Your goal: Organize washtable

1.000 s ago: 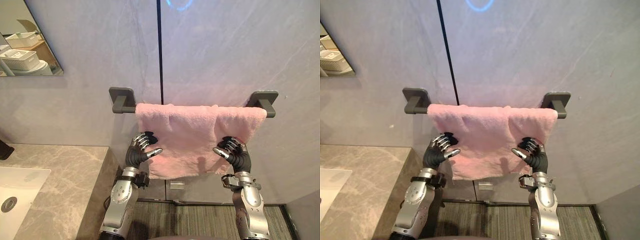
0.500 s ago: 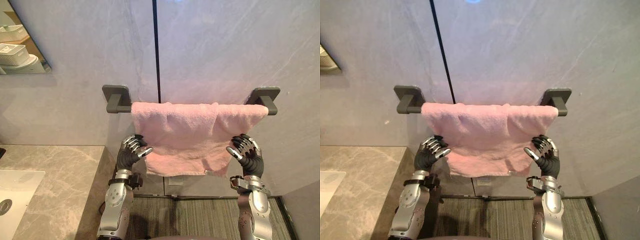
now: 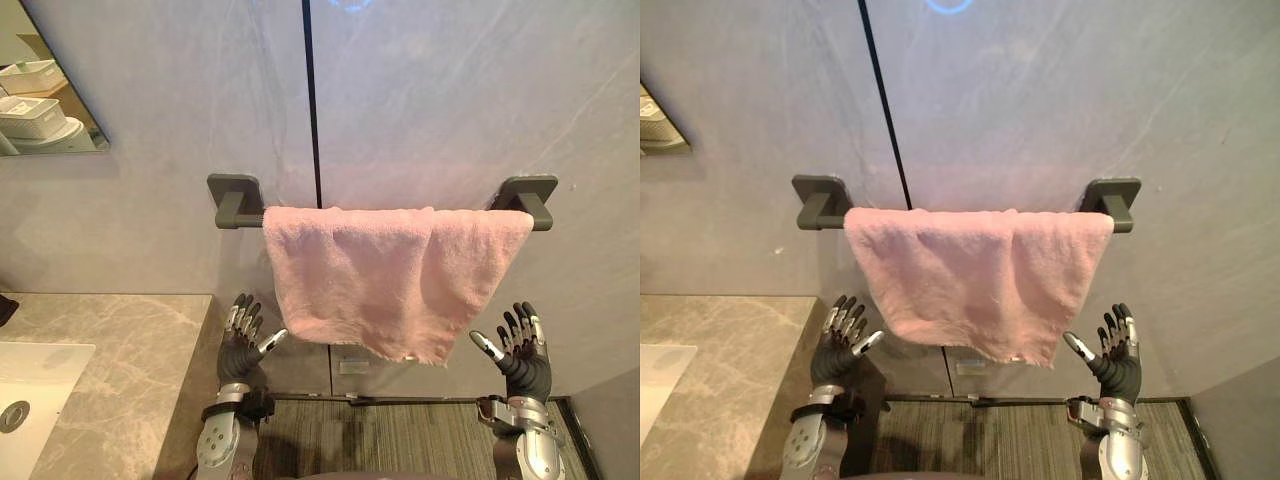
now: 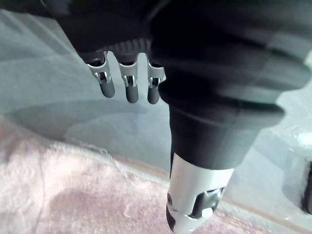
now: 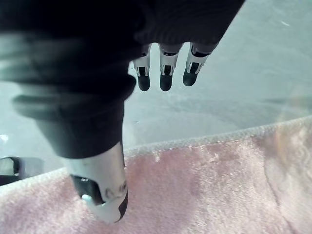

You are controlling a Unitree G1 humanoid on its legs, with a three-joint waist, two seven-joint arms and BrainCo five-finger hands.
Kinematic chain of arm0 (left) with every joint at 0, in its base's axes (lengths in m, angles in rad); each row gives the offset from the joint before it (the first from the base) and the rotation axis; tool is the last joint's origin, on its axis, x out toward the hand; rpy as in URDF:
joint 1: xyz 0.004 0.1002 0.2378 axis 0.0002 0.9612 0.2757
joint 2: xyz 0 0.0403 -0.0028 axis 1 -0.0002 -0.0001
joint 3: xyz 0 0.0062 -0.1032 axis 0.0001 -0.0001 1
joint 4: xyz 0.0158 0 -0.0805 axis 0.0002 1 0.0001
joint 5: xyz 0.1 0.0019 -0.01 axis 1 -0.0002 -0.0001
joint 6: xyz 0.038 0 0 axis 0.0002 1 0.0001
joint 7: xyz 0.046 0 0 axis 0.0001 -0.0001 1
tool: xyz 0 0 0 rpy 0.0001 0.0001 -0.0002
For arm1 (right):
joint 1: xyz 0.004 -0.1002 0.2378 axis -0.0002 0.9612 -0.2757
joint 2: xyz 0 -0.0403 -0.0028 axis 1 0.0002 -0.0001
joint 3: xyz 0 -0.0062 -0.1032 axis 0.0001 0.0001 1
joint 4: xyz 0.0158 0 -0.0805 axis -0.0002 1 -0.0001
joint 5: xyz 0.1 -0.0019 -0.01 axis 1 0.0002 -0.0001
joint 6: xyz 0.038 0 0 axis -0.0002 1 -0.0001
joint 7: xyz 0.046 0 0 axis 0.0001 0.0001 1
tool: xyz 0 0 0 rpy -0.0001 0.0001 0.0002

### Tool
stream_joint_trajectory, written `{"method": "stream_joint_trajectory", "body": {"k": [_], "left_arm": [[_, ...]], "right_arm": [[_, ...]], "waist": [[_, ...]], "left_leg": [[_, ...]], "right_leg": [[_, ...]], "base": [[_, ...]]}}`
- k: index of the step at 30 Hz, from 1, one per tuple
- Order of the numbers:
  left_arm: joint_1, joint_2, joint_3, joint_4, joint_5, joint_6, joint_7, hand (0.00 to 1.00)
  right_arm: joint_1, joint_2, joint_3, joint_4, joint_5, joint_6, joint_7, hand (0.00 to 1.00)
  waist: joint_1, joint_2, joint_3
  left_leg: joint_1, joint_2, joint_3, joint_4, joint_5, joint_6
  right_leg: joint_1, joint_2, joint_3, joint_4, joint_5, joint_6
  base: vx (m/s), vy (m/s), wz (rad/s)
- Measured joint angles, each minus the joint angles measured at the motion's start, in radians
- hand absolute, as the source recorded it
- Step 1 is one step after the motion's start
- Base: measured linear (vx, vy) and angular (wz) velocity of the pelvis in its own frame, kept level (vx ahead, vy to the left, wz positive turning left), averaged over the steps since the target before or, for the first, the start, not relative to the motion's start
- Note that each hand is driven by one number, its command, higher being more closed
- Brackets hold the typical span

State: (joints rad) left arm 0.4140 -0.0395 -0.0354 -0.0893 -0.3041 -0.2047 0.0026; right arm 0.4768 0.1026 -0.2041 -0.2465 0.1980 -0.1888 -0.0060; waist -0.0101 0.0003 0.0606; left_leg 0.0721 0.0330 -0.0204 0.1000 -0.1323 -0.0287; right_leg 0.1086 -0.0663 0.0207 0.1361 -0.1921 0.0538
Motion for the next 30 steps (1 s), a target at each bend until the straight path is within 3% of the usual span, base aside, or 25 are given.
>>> {"method": "stream_joint_trajectory", "body": {"k": [6,11,18,24,30], "left_arm": [[-0.006,0.002,0.009,0.184,0.034,0.013,0.0,0.0],[-0.049,0.006,0.012,0.376,0.146,0.035,0.024,0.0],[-0.087,0.017,0.036,0.609,0.203,0.048,0.064,0.0],[-0.148,0.013,0.091,0.736,0.2,0.056,0.077,0.0],[-0.185,0.024,0.13,0.832,0.202,0.064,0.09,0.0]], "right_arm": [[0.006,-0.004,0.03,0.195,-0.087,0.012,-0.008,0.0],[-0.047,-0.027,0.045,0.399,-0.171,0.025,-0.044,0.0],[-0.123,-0.032,0.043,0.666,-0.156,0.044,-0.08,0.0],[-0.205,-0.035,-0.003,0.783,-0.102,0.047,-0.104,0.0],[-0.236,-0.034,-0.029,0.883,-0.093,0.053,-0.103,0.0]], "waist": [[0.008,-0.015,-0.027],[0.026,-0.017,-0.029],[0.026,-0.016,-0.031],[0.028,-0.017,0.003],[0.026,-0.018,0.003]], "left_leg": [[-0.012,0.0,0.001,0.024,-0.006,-0.001],[-0.012,0.0,0.0,0.023,-0.004,-0.004],[-0.014,0.003,-0.009,0.005,0.018,-0.023],[-0.083,0.02,0.04,0.112,-0.012,-0.023],[-0.106,0.016,0.052,0.104,-0.015,-0.021]], "right_leg": [[-0.01,-0.003,-0.018,0.023,-0.012,0.003],[-0.009,-0.005,-0.023,0.046,-0.022,-0.002],[-0.009,-0.004,-0.047,0.049,-0.022,-0.002],[-0.043,-0.001,-0.075,0.081,-0.022,-0.003],[-0.062,-0.005,-0.065,0.067,-0.017,-0.001]], "base": [[0.02,-0.016,0.05],[-0.02,-0.008,0.03],[-0.03,-0.021,0.1],[-0.07,-0.004,0.15],[-0.06,0.021,-0.06]]}}
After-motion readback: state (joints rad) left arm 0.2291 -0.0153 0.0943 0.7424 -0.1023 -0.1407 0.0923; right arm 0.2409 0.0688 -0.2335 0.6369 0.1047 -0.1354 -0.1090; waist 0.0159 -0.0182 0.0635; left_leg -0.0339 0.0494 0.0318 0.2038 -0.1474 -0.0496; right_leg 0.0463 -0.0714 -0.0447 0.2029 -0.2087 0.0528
